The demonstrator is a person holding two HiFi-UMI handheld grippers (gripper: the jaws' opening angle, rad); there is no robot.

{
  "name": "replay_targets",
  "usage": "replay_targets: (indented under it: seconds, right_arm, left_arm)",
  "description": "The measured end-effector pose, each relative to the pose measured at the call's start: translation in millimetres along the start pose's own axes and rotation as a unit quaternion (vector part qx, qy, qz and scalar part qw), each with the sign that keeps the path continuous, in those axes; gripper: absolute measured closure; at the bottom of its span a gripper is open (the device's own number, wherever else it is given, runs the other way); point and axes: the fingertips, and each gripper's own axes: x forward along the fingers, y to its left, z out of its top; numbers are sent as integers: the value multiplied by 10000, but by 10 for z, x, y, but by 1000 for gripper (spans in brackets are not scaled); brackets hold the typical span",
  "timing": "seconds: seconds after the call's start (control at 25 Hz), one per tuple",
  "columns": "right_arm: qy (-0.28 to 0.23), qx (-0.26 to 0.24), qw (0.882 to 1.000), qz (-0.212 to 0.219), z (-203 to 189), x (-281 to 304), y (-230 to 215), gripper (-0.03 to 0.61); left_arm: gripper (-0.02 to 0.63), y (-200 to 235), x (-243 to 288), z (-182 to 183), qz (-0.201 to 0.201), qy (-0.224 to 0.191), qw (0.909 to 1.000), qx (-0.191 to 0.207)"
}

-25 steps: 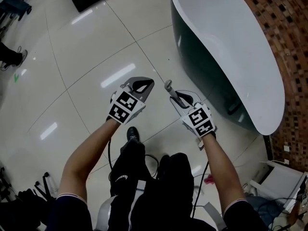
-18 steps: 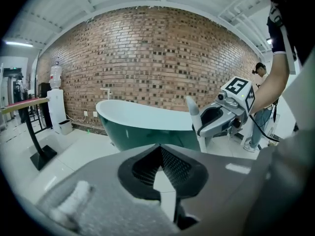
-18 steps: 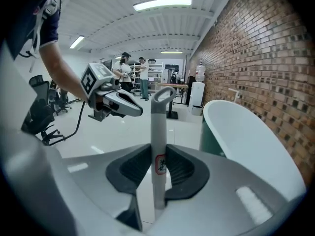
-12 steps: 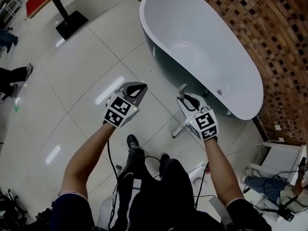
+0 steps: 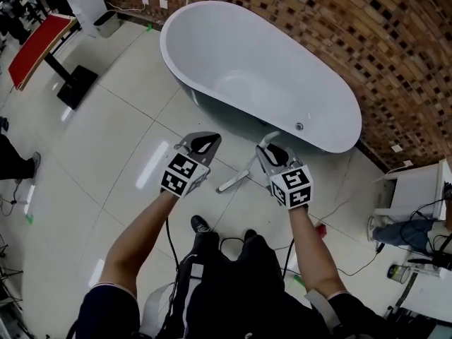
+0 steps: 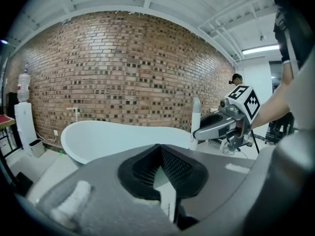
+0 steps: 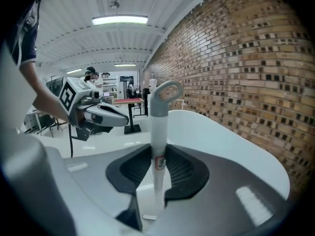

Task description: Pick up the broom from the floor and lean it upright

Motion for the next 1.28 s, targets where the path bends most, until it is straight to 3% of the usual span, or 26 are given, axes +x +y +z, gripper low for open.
replay_targets:
  seconds: [0.28, 0.52, 0.8, 1.28]
  right_arm:
    - [-153, 610, 9965, -558, 153, -46, 20, 485]
    - [-12, 747, 9947, -710, 242, 187, 21, 485]
    - [164, 737, 9944, -744, 164, 592, -247, 485]
    - [109, 936, 9943, -503, 385, 1228, -957, 485]
  left_arm:
    - [614, -54, 56, 107, -353, -23, 9991, 212]
    - [614, 34, 179, 134, -376, 21, 9991, 177]
    - [614, 244, 388, 184, -123, 76, 9998, 100]
    - [614, 684, 894, 374, 368, 249, 9989, -166]
